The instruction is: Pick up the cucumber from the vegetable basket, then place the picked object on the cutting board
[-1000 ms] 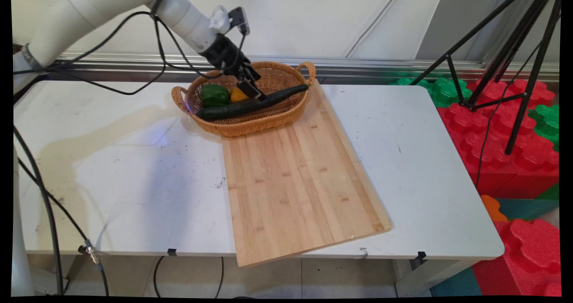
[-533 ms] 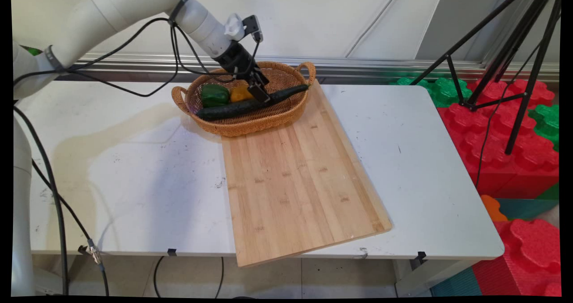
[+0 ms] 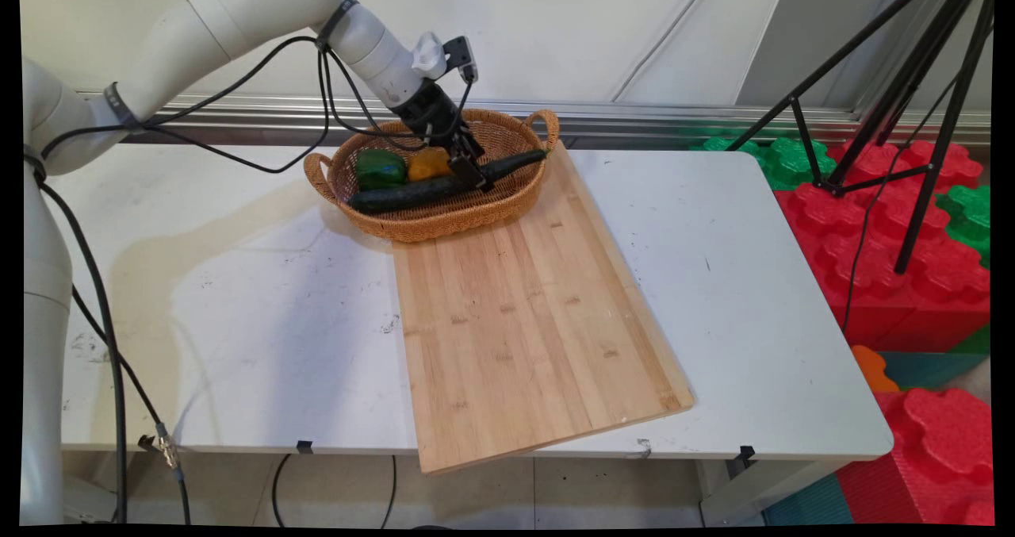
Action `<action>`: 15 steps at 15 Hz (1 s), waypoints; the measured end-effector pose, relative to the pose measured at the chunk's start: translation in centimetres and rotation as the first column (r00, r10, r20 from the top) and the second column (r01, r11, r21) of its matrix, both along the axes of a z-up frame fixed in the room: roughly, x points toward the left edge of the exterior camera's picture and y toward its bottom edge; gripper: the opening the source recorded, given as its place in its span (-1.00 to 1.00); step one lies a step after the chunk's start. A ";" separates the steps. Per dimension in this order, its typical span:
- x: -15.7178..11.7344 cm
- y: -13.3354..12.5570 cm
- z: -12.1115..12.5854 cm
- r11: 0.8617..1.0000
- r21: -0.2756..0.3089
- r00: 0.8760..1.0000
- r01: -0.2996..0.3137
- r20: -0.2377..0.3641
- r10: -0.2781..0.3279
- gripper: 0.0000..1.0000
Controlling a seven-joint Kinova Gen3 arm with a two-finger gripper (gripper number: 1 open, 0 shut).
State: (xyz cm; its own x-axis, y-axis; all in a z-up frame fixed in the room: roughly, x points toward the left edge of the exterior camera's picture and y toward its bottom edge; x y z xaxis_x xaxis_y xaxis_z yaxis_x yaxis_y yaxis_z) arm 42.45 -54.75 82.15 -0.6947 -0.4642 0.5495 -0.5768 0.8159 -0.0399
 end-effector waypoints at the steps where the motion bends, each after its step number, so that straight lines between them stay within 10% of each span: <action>1: -0.1 -0.1 -0.1 1.000 0.004 1.000 0.002 0.001 -0.002 1.00; 5: -0.3 -0.4 -0.4 1.000 0.012 1.000 0.004 0.002 -0.004 1.00; 6: -0.3 -0.5 -0.5 1.000 0.015 1.000 0.006 0.001 -0.006 -1.00; 15: -0.2 -0.4 -0.3 0.999 0.031 1.000 -0.011 -0.013 0.012 -1.00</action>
State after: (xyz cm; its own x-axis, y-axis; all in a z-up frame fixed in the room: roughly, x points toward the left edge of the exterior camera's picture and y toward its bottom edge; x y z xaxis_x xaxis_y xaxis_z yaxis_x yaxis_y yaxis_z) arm 42.24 -55.18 81.84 -0.6819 -0.4888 0.5442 -0.5863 0.8100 -0.0071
